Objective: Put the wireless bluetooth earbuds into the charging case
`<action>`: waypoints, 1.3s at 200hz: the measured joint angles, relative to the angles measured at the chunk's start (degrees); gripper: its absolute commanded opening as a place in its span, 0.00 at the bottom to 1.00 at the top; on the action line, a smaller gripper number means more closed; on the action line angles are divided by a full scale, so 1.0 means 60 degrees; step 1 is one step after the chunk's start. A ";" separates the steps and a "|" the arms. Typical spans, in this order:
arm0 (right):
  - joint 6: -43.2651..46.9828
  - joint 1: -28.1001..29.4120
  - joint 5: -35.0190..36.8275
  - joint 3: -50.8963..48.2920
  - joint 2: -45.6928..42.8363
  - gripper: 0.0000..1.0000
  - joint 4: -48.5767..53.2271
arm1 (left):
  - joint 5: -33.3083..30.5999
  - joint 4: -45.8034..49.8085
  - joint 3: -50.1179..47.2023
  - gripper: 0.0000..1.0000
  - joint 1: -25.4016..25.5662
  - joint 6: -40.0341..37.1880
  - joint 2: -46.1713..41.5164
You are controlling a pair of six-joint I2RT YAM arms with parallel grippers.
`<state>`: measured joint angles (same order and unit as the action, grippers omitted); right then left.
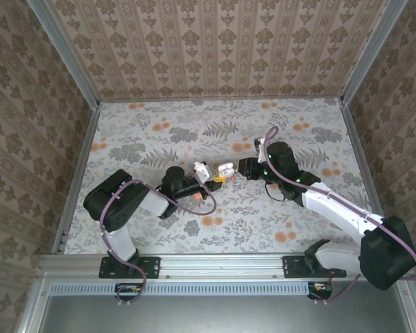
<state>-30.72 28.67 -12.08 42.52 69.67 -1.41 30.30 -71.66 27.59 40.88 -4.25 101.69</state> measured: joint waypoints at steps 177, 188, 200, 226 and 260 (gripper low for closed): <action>0.0634 0.0914 0.1599 0.0000 0.0747 0.23 -0.0463 | -0.0007 0.0000 0.0007 0.01 0.0095 0.0259 -0.0095; 0.0710 0.0984 0.1727 0.0000 0.0769 0.23 -0.0459 | -0.0007 0.0000 0.0007 0.01 0.0109 0.0280 -0.0157; 0.0841 0.1067 0.1861 0.0000 0.0776 0.23 -0.0463 | -0.0011 0.0004 0.0007 0.01 0.0113 0.0284 -0.0193; 0.1082 0.1271 0.2251 0.0004 0.0780 0.23 -0.0463 | -0.0015 0.0015 0.0004 0.01 0.0109 0.0284 -0.0208; 0.1377 0.1424 0.2608 0.0025 0.0780 0.23 -0.0463 | -0.0033 0.0018 0.0004 0.01 0.0109 0.0288 -0.0233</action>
<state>-22.46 37.21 3.57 42.68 74.35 -4.19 30.11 -71.55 27.62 41.54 -2.52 100.29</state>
